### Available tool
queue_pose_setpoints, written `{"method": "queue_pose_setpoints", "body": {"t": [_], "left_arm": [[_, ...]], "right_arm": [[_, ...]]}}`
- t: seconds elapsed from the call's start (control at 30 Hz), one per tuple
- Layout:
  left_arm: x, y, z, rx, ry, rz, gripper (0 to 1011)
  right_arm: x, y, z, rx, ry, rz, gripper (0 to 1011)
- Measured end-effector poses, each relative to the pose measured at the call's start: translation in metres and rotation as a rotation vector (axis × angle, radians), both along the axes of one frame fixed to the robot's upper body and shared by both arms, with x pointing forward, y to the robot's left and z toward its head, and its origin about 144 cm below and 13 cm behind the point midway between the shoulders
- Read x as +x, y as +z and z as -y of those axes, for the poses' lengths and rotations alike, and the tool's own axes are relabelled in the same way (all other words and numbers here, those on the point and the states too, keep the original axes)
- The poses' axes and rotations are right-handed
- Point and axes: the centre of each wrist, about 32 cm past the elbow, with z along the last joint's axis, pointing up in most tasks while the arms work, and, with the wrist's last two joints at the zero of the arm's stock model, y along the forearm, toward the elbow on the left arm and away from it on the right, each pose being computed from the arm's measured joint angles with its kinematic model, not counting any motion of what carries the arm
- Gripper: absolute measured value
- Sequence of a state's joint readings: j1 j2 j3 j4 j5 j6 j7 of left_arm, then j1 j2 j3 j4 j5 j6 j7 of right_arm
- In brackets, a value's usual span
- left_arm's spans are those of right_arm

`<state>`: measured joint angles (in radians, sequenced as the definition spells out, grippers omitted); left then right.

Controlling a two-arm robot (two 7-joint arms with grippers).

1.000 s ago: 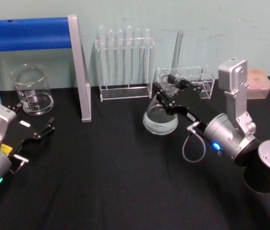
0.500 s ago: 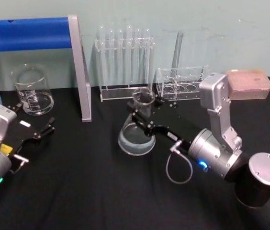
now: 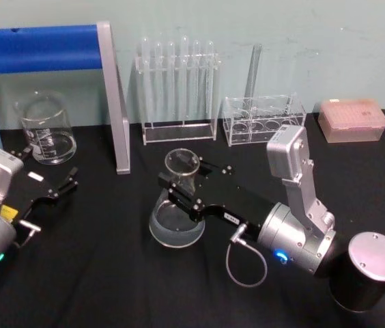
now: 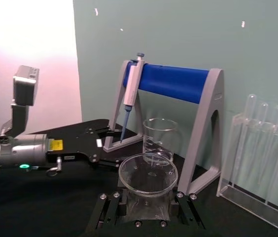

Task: Grasp the erlenmeyer flask with one hand, shake it three times, then place it back.

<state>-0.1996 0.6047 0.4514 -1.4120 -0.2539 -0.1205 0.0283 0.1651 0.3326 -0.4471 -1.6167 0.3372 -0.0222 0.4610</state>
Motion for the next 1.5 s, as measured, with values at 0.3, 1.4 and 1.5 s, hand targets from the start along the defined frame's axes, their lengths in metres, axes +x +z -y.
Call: {"method": "queue_pose_setpoints", "body": {"t": [0.3,1.4,1.5], "left_arm": [[0.000,0.000,0.000,0.000,0.000,0.000,1001],[0.000,0.000,0.000,0.000,0.000,0.000,1001],[0.000,0.000,0.000,0.000,0.000,0.000,1001]], "right_arm": [[-0.002,-0.001,-0.001,-0.006,0.017,0.002,449],[0.049,0.000,0.044,-0.011,-0.346,0.031,449],[0.052,0.000,0.048,-0.014,-0.370,0.032,449]]}}
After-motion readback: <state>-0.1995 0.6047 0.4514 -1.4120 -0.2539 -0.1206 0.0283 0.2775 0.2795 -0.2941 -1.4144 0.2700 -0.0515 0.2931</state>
